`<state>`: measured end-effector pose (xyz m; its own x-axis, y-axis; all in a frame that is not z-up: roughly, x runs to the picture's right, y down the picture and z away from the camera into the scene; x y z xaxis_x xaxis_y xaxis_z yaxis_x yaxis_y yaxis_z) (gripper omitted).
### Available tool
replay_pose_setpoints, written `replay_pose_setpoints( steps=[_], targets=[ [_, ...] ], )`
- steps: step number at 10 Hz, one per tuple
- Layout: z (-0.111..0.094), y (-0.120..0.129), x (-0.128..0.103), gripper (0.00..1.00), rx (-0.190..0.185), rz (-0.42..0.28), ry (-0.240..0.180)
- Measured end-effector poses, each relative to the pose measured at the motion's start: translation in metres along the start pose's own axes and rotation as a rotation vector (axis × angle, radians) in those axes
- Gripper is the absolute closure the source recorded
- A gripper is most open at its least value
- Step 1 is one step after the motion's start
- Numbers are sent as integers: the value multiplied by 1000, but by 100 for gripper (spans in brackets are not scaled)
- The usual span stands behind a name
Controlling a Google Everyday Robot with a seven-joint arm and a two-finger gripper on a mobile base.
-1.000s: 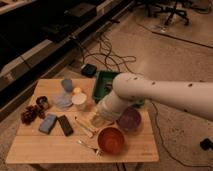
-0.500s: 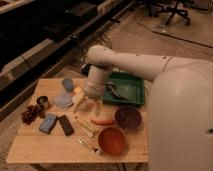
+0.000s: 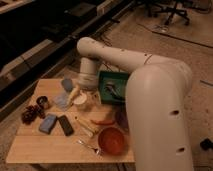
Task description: Place fork in purple bowl
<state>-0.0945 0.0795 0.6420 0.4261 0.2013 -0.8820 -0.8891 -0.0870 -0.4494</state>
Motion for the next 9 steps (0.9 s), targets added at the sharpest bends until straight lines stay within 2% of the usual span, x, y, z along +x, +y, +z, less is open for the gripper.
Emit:
replay_pose_setpoints(
  steps=[2, 4, 6, 9],
  targets=[
    [0, -1, 3, 20, 10, -26, -1],
    [9, 6, 16, 20, 73, -50, -9],
    [22, 15, 30, 20, 150, -80, -16],
    [48, 25, 51, 20, 299, -151, -61]
  ],
)
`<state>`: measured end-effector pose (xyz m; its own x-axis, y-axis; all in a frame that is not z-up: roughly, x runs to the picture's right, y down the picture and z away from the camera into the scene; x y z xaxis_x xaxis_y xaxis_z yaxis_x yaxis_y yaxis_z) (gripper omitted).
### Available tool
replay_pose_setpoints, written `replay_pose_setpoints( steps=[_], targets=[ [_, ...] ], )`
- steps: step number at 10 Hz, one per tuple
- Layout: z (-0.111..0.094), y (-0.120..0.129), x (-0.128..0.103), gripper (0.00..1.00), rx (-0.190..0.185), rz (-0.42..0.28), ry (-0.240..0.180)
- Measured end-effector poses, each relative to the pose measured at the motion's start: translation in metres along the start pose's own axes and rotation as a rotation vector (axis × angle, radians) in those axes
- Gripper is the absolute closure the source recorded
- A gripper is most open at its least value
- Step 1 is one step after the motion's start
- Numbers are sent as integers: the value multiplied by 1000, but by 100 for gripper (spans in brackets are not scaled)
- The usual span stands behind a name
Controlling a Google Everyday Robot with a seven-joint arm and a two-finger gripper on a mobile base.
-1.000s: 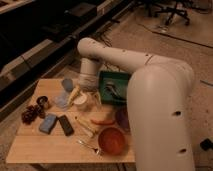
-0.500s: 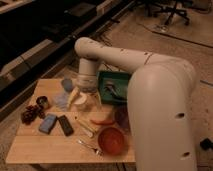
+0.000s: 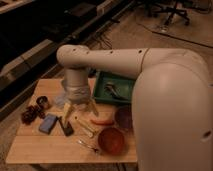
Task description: Place fork in purple bowl
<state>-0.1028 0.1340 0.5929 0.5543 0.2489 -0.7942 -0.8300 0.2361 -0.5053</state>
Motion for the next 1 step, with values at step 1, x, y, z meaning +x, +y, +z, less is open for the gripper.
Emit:
replay_pose_setpoints(
  steps=[1],
  targets=[
    [12, 2, 6, 20, 74, -31, -32]
  ],
)
